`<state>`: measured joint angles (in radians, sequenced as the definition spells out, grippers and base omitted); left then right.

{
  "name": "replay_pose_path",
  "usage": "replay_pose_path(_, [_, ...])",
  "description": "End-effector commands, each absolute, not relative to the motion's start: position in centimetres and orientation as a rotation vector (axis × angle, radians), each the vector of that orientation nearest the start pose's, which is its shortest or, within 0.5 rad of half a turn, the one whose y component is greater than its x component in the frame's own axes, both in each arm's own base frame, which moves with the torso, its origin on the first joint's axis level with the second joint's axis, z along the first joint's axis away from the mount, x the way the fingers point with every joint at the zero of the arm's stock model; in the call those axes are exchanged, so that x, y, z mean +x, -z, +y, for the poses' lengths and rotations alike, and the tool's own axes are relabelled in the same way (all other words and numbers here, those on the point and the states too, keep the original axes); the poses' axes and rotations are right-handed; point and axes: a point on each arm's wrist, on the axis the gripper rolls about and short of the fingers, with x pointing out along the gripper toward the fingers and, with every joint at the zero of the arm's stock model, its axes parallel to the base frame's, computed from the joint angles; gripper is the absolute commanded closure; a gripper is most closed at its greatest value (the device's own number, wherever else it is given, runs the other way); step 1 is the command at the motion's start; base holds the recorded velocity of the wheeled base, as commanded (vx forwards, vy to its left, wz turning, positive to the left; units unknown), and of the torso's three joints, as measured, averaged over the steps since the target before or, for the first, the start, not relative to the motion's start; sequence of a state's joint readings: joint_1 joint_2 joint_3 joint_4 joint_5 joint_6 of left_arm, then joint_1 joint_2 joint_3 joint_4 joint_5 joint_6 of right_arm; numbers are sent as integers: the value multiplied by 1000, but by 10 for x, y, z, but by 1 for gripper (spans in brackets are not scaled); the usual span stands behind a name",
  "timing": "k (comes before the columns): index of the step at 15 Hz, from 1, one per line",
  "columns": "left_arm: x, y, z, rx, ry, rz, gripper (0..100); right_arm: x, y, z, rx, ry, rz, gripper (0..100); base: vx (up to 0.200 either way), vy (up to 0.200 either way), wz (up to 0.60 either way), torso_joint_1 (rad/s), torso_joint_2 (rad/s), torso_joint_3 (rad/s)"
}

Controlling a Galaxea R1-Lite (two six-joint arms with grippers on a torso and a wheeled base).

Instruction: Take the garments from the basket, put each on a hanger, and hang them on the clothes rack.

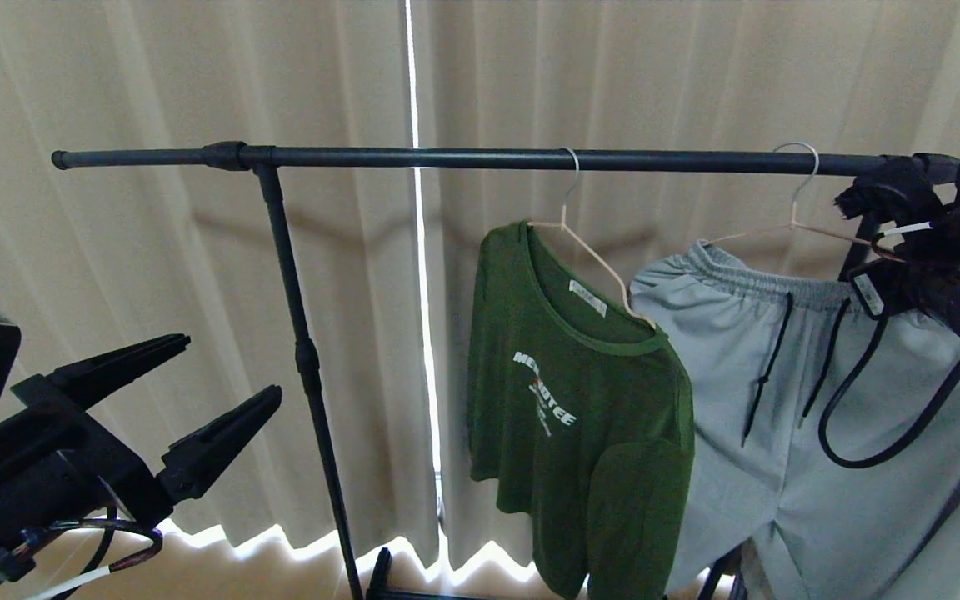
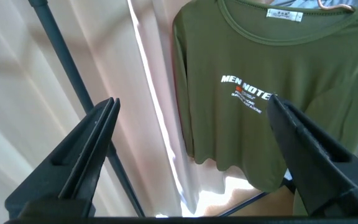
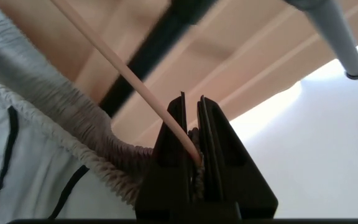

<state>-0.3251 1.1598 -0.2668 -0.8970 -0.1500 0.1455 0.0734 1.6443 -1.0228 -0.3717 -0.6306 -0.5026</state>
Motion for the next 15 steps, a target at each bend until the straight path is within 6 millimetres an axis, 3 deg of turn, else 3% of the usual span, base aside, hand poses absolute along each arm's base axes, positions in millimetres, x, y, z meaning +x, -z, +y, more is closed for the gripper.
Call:
replay_pose_path(1, [143,-186,-52,143,475,-35,0,302,-232,16,-578,461,376,100,0,0,0,0,0,0])
replay_pose_path(6, [142,-185,-51,143,473,-31,0,295,-228,30,-578,410,369,100,0,0,0,0,0,0])
replay_pose_path(7, [142,-185,-51,143,473,-31,0,293,-228,32,-568,404,366,0,0,0,0,0,0,0])
replay_pose_path(10, [142,-185,-51,143,473,-31,0,279,-228,36,-508,357,341,0,0,0,0,0,0,0])
replay_pose_path(15, [144,-184,-50,144,460,-24,0,237,-228,32,-383,208,254,0,0,0,0,0,0,0])
